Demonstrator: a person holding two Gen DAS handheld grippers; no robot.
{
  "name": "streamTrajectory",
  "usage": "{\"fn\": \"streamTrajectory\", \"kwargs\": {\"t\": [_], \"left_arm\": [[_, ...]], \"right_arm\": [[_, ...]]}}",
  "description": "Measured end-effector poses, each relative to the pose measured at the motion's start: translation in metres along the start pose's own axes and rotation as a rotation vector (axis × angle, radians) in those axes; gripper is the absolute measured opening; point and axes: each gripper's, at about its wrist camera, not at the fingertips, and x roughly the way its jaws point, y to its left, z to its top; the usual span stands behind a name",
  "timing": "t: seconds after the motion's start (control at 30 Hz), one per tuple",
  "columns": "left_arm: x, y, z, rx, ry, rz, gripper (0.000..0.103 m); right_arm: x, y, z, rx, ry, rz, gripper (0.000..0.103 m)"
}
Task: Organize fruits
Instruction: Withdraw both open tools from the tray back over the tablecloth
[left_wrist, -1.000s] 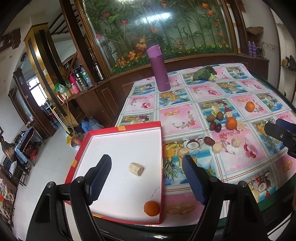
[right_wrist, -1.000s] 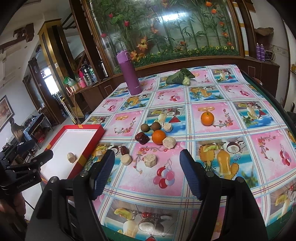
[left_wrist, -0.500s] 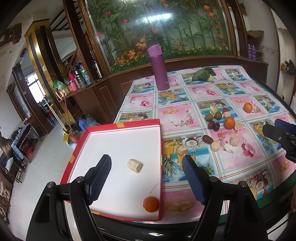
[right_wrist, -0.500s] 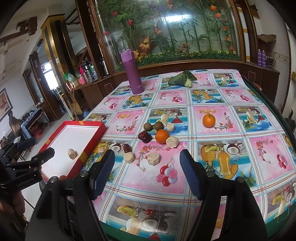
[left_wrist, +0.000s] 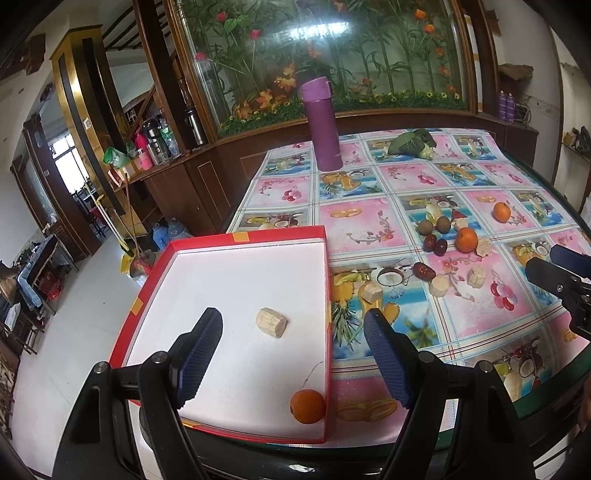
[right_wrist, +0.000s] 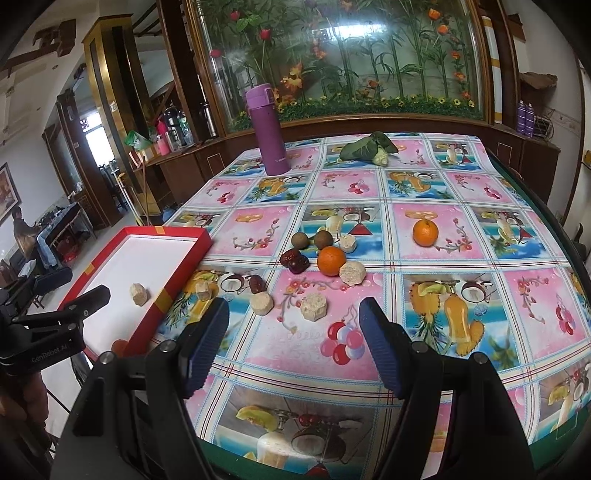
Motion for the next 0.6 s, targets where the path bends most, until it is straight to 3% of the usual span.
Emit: {"fn": "streamTrajectory", "kwargs": {"t": [0.6], "left_arm": [[0.046, 0.006, -0.002, -0.030, 0.090, -0.013, 0.079]], "right_arm": [[0.048, 0.012, 0.007, -0.031, 0.073, -0.017, 0.074]]}}
